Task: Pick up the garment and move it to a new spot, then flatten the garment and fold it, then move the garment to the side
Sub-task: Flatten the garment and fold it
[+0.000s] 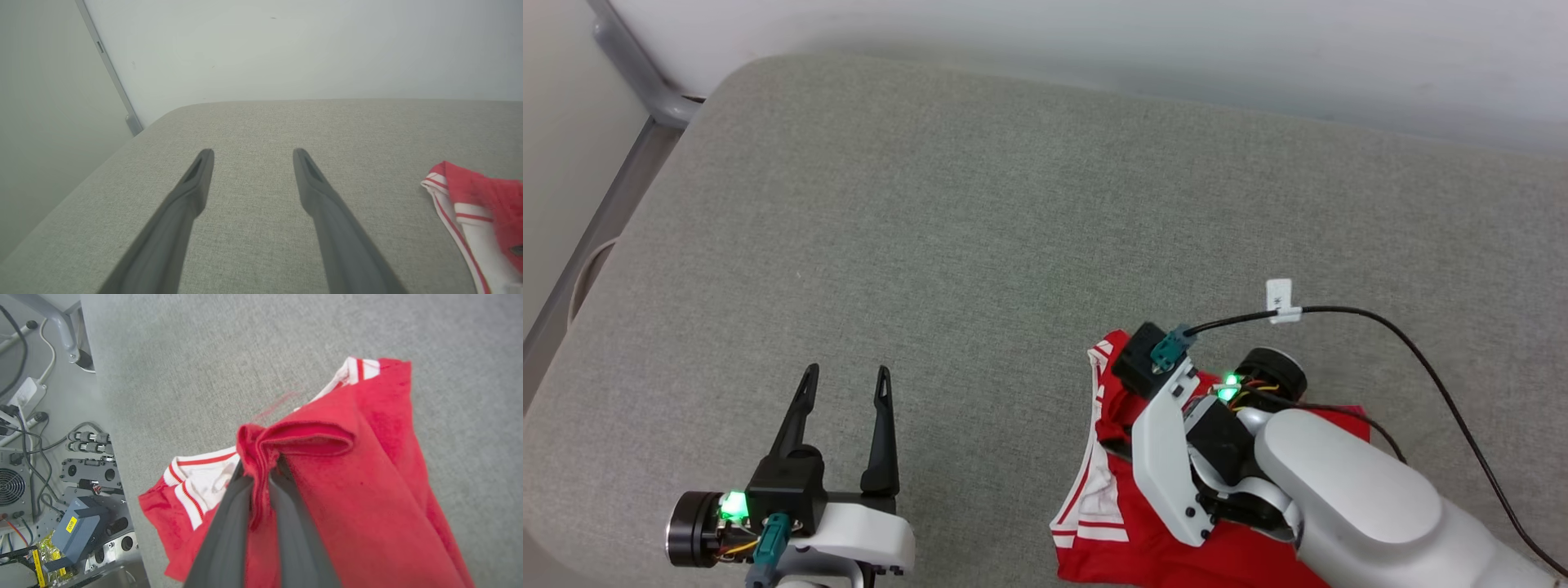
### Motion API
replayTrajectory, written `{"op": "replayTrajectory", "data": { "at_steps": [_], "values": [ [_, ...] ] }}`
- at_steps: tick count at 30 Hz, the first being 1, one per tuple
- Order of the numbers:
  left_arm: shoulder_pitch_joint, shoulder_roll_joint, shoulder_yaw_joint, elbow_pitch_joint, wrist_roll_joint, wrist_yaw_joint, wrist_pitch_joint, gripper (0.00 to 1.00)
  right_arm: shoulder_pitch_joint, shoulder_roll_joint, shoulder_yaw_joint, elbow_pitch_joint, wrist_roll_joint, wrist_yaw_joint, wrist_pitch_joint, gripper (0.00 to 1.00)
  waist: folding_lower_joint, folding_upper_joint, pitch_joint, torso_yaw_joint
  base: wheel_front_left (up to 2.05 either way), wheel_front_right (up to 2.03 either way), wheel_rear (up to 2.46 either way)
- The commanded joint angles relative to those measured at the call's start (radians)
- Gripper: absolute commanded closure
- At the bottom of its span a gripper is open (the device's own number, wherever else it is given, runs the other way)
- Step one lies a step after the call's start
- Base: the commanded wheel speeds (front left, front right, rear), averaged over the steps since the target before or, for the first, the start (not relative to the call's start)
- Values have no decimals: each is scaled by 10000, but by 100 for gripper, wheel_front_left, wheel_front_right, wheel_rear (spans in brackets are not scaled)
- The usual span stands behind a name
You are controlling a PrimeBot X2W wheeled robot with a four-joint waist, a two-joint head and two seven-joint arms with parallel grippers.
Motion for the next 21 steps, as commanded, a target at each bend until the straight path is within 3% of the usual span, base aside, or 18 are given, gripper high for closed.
{"op": "replayTrajectory", "data": {
  "at_steps": [1, 9, 11, 12, 21],
  "values": [
    [-136, -31, -14, 20, -42, -28, -47, 0, -199, 111, 173, 341, 44, -8, -116, 100, -1, 0, 85, 56, 0, 0, 0],
    [-233, -81, -18, 93, -56, 9, -47, 0, -295, 392, 925, 1831, 307, -12, -597, 100, -1, 0, 157, 101, 0, 0, 0],
    [-137, -92, 17, 109, -49, 35, -47, 0, -341, 394, 962, 1824, 490, -12, -910, 52, -1, 0, 75, 37, 0, 0, 0],
    [-69, -93, 36, 120, -38, 33, -47, 0, -384, 346, 897, 1745, 587, -12, -1149, 0, -1, 0, 11, 2, 0, 0, 0],
    [363, 15, 246, 75, 91, 48, -47, 0, 5, -978, 202, 210, 709, -10, -2845, 0, -1, 0, -700, -571, 0, 0, 0]
  ]
}}
